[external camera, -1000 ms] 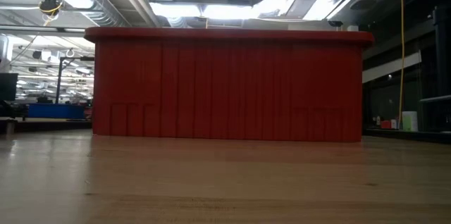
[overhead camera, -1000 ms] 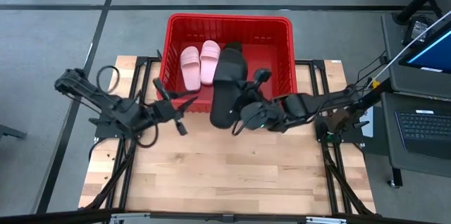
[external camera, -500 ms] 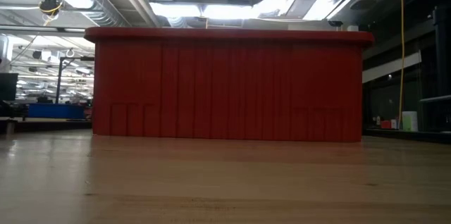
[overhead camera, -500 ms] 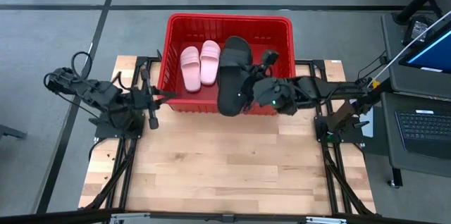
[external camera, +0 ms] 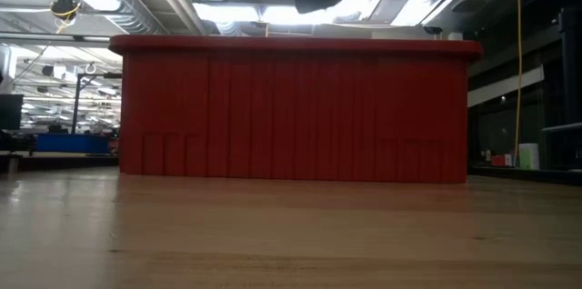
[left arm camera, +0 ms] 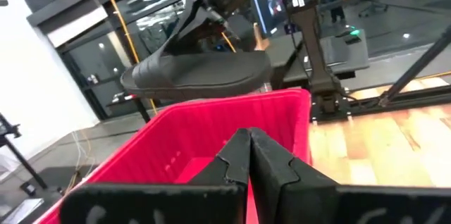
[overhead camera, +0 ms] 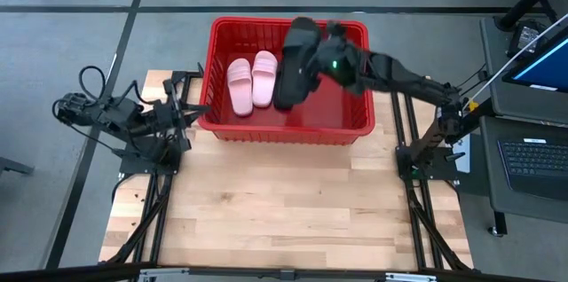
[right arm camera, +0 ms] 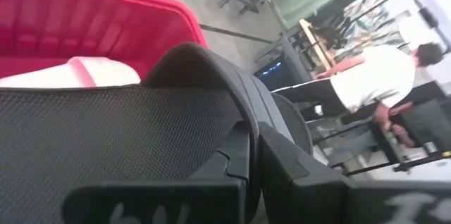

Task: Pick and place slides into bin
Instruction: Put the black slide into the red bin

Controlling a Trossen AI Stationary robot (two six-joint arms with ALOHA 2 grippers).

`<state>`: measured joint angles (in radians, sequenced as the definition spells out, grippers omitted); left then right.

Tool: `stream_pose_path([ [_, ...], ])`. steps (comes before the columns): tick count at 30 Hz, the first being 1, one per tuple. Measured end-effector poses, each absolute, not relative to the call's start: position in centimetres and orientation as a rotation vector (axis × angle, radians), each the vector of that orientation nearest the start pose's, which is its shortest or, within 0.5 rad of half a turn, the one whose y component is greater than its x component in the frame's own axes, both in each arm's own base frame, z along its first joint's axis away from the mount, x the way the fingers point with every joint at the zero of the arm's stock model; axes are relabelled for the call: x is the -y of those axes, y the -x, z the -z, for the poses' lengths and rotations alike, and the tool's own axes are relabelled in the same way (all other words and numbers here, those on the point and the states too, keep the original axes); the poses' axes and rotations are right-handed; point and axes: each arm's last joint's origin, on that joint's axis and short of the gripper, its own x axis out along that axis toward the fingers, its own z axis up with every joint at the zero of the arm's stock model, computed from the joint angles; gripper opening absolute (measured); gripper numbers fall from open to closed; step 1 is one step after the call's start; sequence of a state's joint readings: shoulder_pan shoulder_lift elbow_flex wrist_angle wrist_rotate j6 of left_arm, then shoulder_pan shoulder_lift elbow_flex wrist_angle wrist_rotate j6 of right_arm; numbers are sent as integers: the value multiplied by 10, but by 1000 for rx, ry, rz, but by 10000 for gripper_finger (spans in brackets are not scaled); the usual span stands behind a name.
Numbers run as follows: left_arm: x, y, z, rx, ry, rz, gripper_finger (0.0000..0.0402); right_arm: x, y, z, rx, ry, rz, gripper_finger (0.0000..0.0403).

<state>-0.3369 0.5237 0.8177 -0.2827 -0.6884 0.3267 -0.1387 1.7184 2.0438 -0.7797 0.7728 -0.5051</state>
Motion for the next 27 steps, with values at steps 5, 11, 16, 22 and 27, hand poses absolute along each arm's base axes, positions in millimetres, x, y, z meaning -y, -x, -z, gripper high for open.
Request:
stream_pose_path([
  [5, 9, -92, -364, -42, -308, -417, 3, 108, -337, -462, -668, 557, 791, 16],
  [11, 4, -88, -365, -47, -306, -503, 2, 137, -329, -461, -681, 555, 728, 16],
  [16, 2, -88, -365, -53, -306, -530, 1, 153, -323, -459, -696, 552, 714, 16],
  [22, 0, -88, -364, -60, -308, -551, 3, 161, -318, -457, -716, 513, 727, 16],
  [27, -1, -88, -364, -63, -307, -568, 2, 166, -312, -451, -749, 432, 722, 16],
])
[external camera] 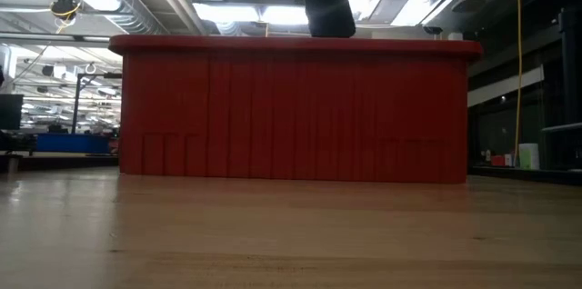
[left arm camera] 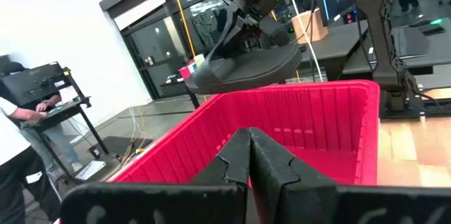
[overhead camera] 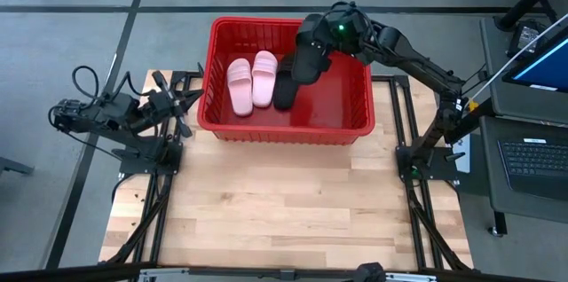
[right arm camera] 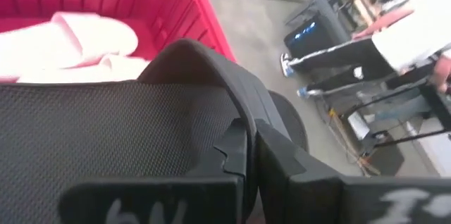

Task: Pick and place slides into bin
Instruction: Put the black slide into the red bin

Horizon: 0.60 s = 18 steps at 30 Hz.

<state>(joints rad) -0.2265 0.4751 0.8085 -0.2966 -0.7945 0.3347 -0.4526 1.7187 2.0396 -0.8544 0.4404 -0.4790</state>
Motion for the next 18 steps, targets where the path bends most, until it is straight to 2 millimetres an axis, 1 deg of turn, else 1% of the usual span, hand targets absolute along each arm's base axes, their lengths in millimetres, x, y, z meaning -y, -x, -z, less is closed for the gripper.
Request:
stream_pose_path([
  [5, -2, -88, -364, -67, -308, -584, 2, 166, -311, -448, -762, 401, 709, 16],
  [7, -3, -88, -364, -72, -310, -589, 1, 167, -312, -444, -770, 393, 707, 16],
  [10, -4, -88, -362, -93, -321, -594, 3, 170, -316, -427, -812, 366, 704, 16],
  [14, -5, -88, -362, -94, -314, -603, 1, 178, -321, -401, -829, 385, 706, 16],
  [16, -5, -88, -362, -94, -314, -607, 1, 180, -318, -396, -803, 385, 718, 16],
  [18, -5, -88, -362, -95, -313, -611, 3, 180, -310, -393, -778, 379, 720, 16],
])
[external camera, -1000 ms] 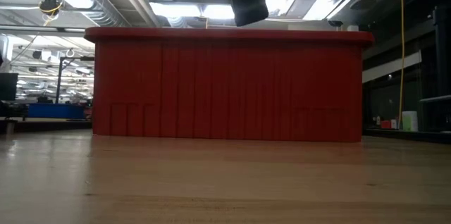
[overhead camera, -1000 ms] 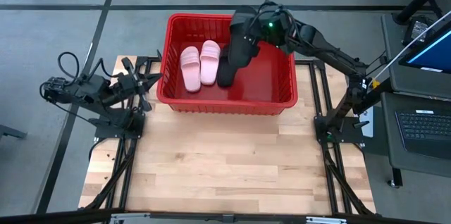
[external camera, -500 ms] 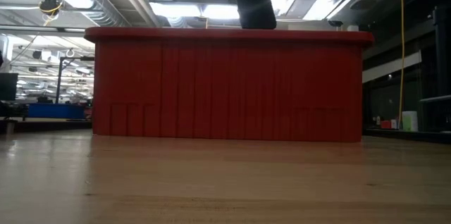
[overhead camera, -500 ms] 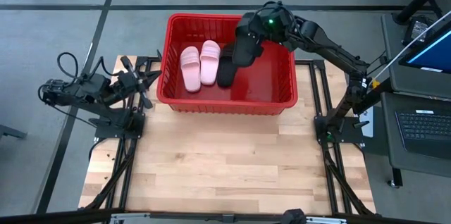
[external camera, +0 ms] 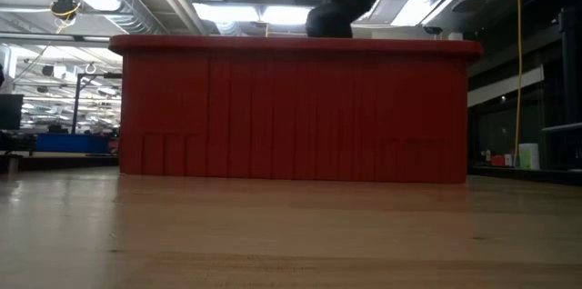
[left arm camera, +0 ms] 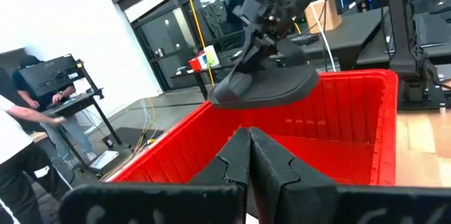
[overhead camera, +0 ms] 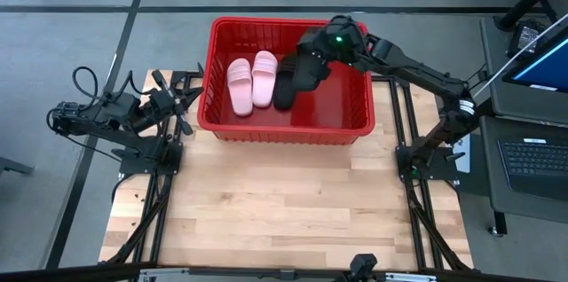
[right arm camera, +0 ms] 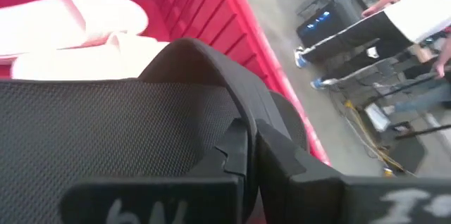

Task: Pick and place slides into bin
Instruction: Put the black slide into the red bin

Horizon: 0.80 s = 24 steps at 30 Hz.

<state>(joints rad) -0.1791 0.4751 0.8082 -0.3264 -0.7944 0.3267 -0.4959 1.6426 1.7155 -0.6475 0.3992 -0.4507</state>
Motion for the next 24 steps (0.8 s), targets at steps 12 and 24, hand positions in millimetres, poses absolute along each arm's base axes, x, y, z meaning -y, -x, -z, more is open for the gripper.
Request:
stream_pose_path([
  [12, -5, -88, -363, -77, -298, -612, 1, 170, -265, -354, -624, 434, 670, 16],
  [24, -5, -88, -366, -35, -231, -617, 3, 198, -257, -306, -672, 415, 675, 16],
])
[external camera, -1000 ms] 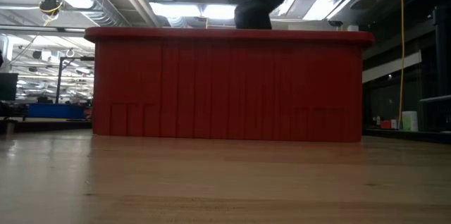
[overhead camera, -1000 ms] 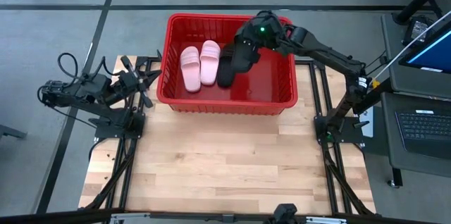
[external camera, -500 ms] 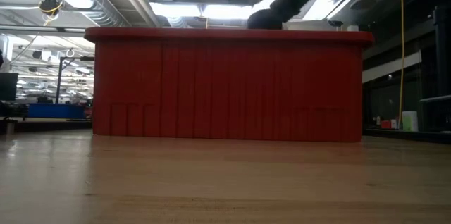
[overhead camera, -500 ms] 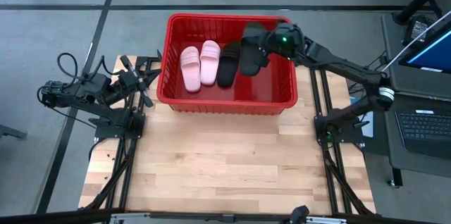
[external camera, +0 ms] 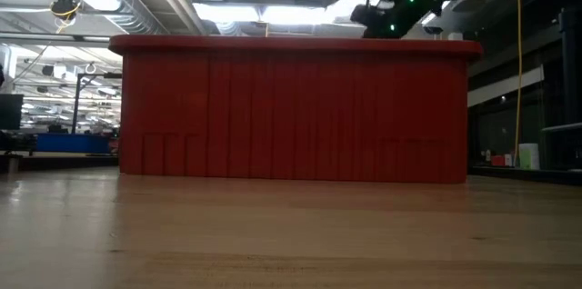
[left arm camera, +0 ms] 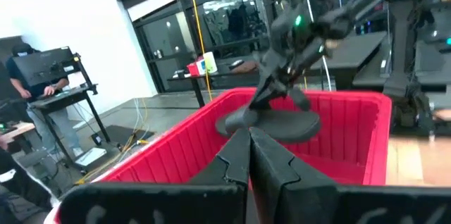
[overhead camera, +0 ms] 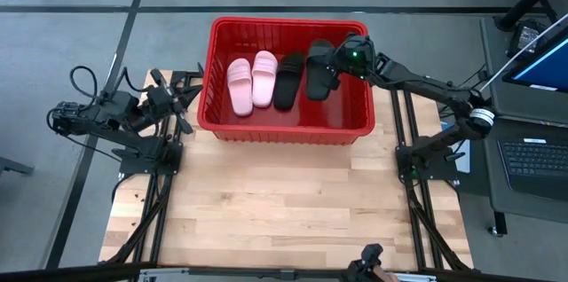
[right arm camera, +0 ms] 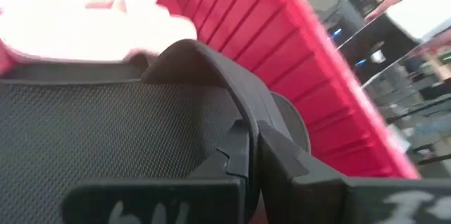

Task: Pick and place slides into bin
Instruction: Put the black slide into the red bin

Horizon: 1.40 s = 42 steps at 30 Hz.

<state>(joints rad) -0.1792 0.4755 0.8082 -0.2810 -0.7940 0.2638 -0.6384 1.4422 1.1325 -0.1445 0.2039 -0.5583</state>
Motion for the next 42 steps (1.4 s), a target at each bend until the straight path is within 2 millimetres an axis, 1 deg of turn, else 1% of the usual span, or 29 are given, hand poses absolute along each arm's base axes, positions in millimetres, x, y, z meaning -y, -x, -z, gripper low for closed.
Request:
stream_pose_path([
  [3, -5, -87, -368, -12, -219, -620, 2, 208, -257, -294, -686, 387, 631, 16],
  [7, -6, -87, -368, -17, -218, -641, 2, 220, -260, -283, -688, 376, 623, 16],
  [12, -6, -87, -368, -19, -219, -649, 1, 237, -263, -258, -765, 371, 603, 16],
  [16, -6, -87, -368, -19, -219, -650, 3, 242, -266, -247, -792, 378, 579, 16],
  [33, -6, -87, -368, -20, -219, -650, 3, 250, -261, -245, -806, 379, 596, 16],
  [35, -6, -87, -368, -20, -219, -650, 2, 251, -262, -242, -807, 374, 591, 16],
  [39, -6, -87, -368, -19, -216, -650, 2, 256, -267, -226, -839, 358, 576, 16],
  [42, -6, -87, -368, -15, -204, -649, 2, 260, -271, -222, -819, 370, 594, 16],
])
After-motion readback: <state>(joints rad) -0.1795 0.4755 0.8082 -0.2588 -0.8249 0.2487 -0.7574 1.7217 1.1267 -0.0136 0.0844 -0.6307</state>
